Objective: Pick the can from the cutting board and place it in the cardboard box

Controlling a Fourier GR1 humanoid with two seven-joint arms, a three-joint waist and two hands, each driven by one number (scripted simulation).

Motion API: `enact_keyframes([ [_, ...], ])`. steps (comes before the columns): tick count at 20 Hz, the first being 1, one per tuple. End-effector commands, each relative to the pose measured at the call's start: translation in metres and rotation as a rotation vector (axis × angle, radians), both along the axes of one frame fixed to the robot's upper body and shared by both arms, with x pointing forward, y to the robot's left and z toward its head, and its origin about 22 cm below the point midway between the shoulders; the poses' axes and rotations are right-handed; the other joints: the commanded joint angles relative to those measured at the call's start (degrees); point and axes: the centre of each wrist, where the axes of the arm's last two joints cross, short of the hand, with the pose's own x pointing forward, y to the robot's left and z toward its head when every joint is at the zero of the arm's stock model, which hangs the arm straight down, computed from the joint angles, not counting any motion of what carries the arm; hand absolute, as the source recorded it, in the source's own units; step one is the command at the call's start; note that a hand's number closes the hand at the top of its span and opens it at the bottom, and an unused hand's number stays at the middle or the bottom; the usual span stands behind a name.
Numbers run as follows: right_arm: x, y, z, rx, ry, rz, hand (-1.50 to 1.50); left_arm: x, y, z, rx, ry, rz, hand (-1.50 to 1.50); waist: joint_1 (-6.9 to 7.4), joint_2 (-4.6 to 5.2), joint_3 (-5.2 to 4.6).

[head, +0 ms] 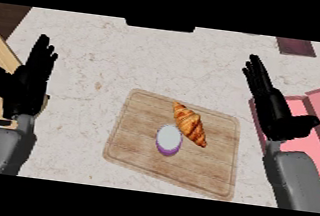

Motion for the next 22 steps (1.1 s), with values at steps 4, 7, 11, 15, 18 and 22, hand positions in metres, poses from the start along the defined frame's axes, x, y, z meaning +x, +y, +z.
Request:
enact_keyframes([
  [4, -0.005, 0.012, 0.092, -0.043, -0.240, -0.107, -1.50, -0.004, 0.000, 0.015, 0.243, -0.080, -0.242, 0.00, -3.29, -1.31, -1.84],
  [7, -0.003, -0.040, 0.108, -0.521, -0.217, -0.223, -1.50, -0.009, -0.003, 0.018, 0.303, -0.086, -0.356, 0.00, -5.56, -1.83, -2.47],
  [11, -0.060, -0.017, 0.118, -0.450, -0.243, -0.235, -1.50, -0.013, 0.011, 0.018, 0.302, -0.117, -0.448, 0.00, -3.37, -0.82, -1.76],
  [15, -0.084, -0.001, 0.119, -0.663, -0.334, -0.129, -1.50, -0.022, 0.003, -0.005, 0.299, -0.105, -0.486, 0.00, -2.24, -0.52, -1.75],
  [18, -0.096, 0.025, 0.121, -0.783, -0.352, -0.080, -1.50, -0.021, -0.011, 0.007, 0.318, -0.137, -0.508, 0.00, -1.12, -0.48, -1.72],
  [22, -0.108, 0.039, 0.129, -0.979, -0.251, -0.007, -1.50, -0.010, 0.002, -0.002, 0.322, -0.133, -0.500, 0.00, -1.29, -0.18, -1.83],
])
